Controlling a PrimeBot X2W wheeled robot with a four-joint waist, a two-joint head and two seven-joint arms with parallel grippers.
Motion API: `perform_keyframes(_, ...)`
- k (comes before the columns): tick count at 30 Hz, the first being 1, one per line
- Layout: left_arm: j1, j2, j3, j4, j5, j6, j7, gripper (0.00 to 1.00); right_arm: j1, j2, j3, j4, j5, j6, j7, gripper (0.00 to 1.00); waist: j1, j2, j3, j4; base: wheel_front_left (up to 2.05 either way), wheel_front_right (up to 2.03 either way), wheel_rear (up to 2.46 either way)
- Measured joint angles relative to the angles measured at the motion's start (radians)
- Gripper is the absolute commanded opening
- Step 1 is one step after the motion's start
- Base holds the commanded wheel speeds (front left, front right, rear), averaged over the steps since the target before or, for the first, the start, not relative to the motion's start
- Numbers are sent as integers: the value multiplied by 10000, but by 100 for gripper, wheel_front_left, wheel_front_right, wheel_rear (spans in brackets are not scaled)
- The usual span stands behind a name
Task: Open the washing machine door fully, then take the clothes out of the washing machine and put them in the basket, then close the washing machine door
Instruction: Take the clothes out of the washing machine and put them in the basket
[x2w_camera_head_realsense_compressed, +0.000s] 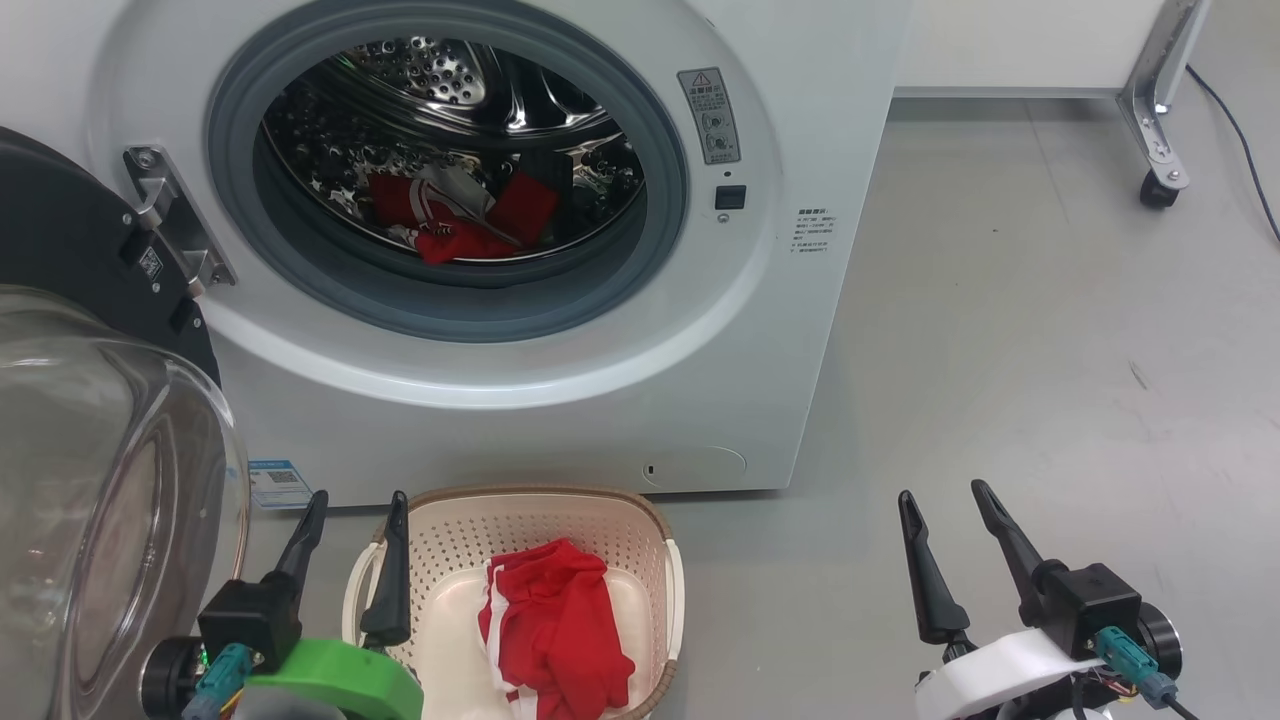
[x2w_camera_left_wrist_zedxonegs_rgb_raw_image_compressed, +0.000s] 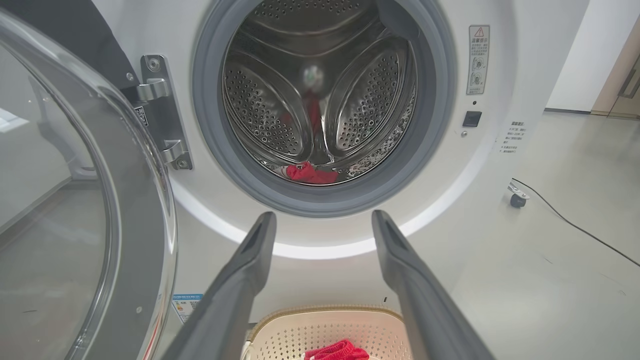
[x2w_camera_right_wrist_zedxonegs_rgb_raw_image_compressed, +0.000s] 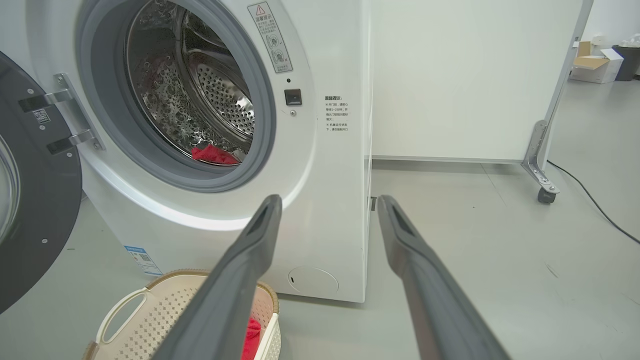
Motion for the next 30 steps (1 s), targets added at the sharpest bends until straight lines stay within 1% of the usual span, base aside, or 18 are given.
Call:
perform_keyframes(2, 131, 2, -33, -134, 2, 2, 0, 100, 46, 2, 12, -19, 0, -73, 0, 100, 0, 0, -14, -4, 0, 0, 0)
perform_keyframes(8, 489, 10, -75, -500, 2, 102, 48, 100, 97, 2, 29, -102, 2, -90, 0, 100, 0, 0, -48, -24, 0, 0, 0)
perform_keyframes(10, 551, 21, -88, -619, 2, 148, 59, 100, 147, 4, 54, -132, 2, -163, 0, 100, 0, 0, -55, -29, 0, 0, 0)
perform_keyframes(18, 764, 35, -132, -1053, 2, 270, 234, 100, 232, 4, 121, -197, 2, -173, 0, 100, 0, 0, -58, -44, 0, 0, 0)
perform_keyframes(26, 939, 65, -150, -1423, 4, 288, 399, 100, 238, 4, 184, -238, 2, -176, 0, 100, 0, 0, -3, -66, 0, 0, 0)
perform_keyframes(30, 1026, 69, -157, -1636, 2, 384, 489, 100, 238, 4, 186, -267, 2, -178, 0, 100, 0, 0, 51, -74, 0, 0, 0)
